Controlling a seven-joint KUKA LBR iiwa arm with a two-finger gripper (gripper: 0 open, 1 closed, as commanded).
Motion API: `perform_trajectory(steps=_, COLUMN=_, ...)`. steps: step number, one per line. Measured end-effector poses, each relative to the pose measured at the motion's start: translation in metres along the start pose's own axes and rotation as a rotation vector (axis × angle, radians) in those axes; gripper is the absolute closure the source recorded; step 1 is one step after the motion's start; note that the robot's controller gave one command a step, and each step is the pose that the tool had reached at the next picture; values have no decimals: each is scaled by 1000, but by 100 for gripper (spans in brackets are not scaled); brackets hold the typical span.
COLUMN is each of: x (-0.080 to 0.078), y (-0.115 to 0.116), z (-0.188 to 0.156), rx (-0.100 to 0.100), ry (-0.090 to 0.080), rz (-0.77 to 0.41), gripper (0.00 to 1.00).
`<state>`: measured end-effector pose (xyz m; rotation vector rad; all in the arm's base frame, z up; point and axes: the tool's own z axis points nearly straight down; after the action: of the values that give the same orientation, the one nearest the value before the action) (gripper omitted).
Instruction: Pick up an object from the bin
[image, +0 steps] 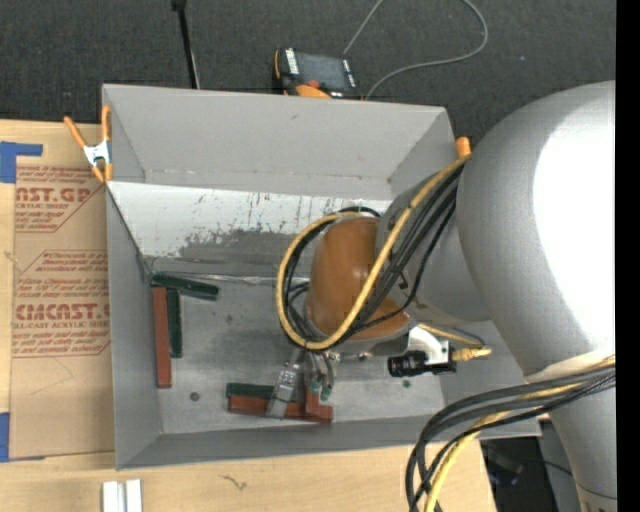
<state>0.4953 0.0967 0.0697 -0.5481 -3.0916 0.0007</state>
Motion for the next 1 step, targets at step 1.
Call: perform_trajectory(steps=1, x=22, y=10, z=-5, rx=-1, ry=0, rz=-15, gripper=0)
